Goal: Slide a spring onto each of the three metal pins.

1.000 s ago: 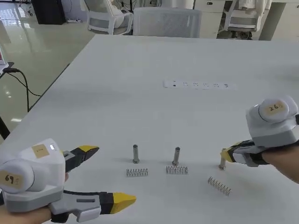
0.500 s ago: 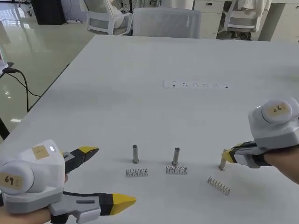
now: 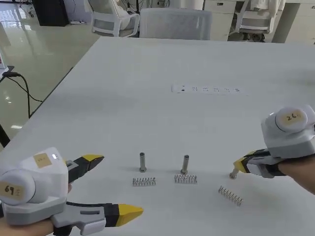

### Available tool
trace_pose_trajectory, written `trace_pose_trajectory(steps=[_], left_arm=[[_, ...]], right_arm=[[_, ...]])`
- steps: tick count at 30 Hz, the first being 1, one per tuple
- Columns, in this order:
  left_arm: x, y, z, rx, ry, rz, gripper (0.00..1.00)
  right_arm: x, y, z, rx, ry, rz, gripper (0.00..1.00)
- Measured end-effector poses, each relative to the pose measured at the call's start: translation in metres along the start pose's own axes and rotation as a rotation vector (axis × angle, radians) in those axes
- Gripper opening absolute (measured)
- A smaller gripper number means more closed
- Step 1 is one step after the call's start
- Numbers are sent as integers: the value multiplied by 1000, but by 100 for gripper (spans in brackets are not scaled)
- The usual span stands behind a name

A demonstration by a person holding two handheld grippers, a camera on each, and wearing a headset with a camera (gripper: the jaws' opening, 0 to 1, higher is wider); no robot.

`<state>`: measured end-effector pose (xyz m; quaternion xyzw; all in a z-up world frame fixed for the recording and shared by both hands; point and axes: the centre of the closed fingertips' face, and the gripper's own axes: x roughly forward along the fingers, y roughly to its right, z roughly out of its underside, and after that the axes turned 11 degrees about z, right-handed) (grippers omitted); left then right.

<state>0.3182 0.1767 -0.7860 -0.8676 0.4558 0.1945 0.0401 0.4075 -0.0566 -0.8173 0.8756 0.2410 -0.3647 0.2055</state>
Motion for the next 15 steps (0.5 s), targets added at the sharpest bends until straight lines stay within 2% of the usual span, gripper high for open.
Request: trace_pose_trajectory(steps=[15], left_arm=[[1, 0, 0, 0, 0, 2, 88]], right_arm=[[-1, -1, -1, -10, 3, -1, 13]])
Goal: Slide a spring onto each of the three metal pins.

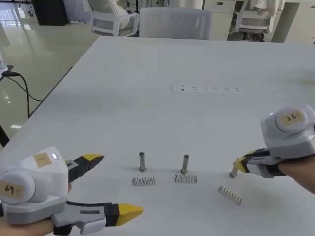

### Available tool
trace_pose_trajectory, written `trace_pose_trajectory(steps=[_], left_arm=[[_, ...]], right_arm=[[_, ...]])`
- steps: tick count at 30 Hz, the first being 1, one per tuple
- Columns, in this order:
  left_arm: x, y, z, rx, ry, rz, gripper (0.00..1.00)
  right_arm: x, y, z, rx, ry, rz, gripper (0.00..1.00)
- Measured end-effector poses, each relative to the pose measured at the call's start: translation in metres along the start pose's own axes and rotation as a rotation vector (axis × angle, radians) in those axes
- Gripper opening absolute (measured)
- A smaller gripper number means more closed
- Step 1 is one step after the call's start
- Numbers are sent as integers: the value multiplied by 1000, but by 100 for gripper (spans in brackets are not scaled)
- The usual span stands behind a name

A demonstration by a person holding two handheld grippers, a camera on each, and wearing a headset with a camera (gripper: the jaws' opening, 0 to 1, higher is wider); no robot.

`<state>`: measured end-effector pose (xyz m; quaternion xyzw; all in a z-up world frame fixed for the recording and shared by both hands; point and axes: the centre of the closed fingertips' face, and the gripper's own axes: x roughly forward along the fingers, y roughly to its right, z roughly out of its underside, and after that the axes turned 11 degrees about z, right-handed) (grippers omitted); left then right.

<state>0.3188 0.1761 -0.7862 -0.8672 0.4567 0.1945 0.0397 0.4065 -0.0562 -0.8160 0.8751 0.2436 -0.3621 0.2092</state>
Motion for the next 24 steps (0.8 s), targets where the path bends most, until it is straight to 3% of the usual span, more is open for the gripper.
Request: trace_pose_trajectory(steps=[13, 24], left_arm=[[0, 0, -1, 4, 0, 0, 88], [1, 1, -1, 5, 0, 4, 88]], right_arm=[[-6, 1, 0, -10, 18, 4, 19], [-15, 0, 10, -5, 16, 2, 19]])
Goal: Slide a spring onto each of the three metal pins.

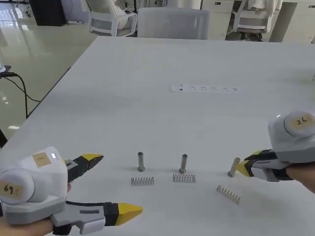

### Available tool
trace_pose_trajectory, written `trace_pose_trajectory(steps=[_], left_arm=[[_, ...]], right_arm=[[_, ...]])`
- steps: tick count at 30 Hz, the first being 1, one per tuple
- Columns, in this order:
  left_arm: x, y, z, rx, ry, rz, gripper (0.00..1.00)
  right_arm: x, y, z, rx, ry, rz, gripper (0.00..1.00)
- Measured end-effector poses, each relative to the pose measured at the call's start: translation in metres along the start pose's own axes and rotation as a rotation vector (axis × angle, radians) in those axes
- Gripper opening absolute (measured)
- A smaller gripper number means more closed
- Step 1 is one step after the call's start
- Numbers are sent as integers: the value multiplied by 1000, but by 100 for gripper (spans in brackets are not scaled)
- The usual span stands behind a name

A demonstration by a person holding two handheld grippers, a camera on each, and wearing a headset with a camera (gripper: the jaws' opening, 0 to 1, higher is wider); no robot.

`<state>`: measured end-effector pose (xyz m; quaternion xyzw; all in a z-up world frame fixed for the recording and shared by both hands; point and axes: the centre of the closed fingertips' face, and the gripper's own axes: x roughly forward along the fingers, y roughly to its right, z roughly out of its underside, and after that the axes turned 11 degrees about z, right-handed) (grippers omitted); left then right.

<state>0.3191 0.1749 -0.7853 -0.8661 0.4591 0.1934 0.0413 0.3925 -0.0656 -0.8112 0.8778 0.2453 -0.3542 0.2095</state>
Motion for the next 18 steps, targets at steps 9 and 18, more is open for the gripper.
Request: trace_pose_trajectory(steps=[9, 18], left_arm=[[1, 1, -1, 4, 1, 4, 88], [0, 1, -1, 4, 0, 1, 88]], right_arm=[[-5, -7, 8, 0, -6, -30, 20], [-6, -23, 23, -30, -33, -82, 20]])
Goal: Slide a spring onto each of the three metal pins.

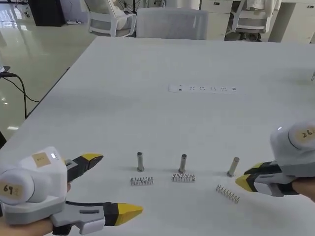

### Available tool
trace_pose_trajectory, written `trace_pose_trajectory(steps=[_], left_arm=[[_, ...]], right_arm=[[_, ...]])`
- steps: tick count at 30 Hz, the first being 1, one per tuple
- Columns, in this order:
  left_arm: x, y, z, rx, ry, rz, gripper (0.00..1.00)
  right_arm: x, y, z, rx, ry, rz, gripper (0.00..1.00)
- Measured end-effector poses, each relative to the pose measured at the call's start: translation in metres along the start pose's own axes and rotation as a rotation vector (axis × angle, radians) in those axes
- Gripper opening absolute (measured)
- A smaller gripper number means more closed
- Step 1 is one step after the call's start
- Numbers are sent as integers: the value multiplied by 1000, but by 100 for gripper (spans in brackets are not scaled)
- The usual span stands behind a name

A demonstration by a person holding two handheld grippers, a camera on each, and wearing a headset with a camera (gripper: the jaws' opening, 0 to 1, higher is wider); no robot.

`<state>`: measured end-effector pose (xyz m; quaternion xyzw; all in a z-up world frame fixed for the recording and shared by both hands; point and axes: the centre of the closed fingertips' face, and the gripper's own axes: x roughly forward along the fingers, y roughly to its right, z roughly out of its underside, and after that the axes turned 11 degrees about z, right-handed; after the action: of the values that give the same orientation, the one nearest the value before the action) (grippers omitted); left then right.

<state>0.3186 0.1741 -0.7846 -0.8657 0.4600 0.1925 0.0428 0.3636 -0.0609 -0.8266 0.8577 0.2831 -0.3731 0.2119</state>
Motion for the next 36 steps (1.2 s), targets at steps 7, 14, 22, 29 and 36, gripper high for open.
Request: trace_pose_trajectory(steps=[7, 14, 22, 29, 36], left_arm=[[1, 2, 1, 0, -2, 3, 88], [0, 2, 2, -4, -3, 3, 88], [2, 2, 4, -10, -3, 6, 88], [3, 2, 4, -13, -1, 7, 88], [3, 1, 4, -14, 0, 6, 87]], right_arm=[[4, -13, 9, -32, -23, -48, 20], [9, -21, 19, -62, -60, -73, 20], [14, -26, 27, -92, -87, -83, 20], [16, -26, 29, -122, -98, -82, 19], [19, -26, 30, -146, -107, -77, 17]])
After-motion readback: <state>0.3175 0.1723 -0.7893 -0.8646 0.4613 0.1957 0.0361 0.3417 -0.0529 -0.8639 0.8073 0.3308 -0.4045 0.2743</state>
